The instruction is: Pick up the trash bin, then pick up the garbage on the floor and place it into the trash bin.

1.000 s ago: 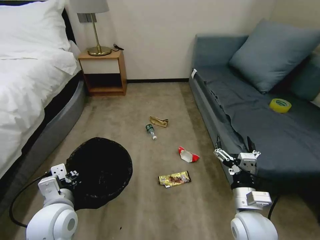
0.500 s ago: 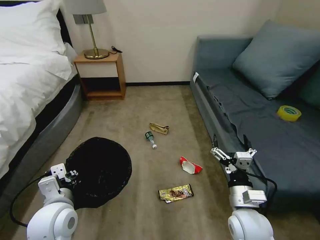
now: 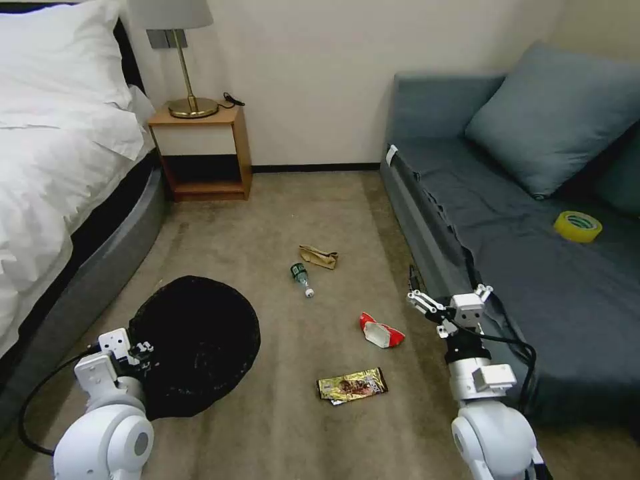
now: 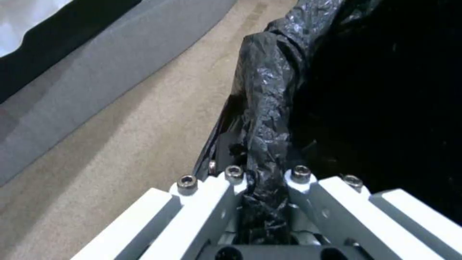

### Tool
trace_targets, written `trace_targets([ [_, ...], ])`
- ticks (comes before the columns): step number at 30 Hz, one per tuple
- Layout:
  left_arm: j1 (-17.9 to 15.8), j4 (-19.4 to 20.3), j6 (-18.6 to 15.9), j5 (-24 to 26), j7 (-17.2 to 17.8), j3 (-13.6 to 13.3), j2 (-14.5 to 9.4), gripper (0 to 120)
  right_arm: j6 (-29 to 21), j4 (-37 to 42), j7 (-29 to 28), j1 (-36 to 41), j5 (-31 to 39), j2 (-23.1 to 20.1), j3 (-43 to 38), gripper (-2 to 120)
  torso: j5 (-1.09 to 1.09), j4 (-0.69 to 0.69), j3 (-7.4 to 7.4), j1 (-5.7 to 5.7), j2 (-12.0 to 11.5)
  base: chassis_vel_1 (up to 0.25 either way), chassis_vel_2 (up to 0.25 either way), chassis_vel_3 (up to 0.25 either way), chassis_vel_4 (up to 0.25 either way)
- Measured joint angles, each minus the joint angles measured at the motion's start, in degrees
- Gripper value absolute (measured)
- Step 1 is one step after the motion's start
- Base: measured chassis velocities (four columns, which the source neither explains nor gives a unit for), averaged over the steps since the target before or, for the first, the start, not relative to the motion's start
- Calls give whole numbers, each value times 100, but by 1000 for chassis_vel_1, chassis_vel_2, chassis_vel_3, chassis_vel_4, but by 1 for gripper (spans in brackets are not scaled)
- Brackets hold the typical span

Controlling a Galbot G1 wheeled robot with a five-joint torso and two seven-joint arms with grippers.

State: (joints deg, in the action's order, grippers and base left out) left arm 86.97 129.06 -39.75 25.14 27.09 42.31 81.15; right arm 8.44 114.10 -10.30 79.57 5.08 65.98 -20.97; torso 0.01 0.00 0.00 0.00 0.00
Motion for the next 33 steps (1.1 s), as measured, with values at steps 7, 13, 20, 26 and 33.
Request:
trace_targets([
  [7,62,5,49,-76,-36,-12,41,2,292,-789,-1283,-743,1024,-1283,1161,100,2,0,1,0,0,0,0,0,0],
  [13,129,59,123,-173,-57,-8,121,2,121,-599,-1244,-954,2156,-1754,1657,100,-3,0,0,0,0,0,0,0,0],
  [20,188,97,179,-291,-93,7,172,2,-28,-904,373,-1248,2264,-2026,2015,100,0,-1,0,0,0,0,0,0,0],
  [26,240,97,234,-412,-110,28,239,2,-633,-1174,2044,-1855,2548,-2439,2435,100,-1,-1,1,0,0,0,0,0,0],
  [33,298,54,300,-533,-130,58,311,2,-1764,-2039,3921,-2986,2240,-2790,3366,100,-1,-1,0,0,0,0,0,0,0],
])
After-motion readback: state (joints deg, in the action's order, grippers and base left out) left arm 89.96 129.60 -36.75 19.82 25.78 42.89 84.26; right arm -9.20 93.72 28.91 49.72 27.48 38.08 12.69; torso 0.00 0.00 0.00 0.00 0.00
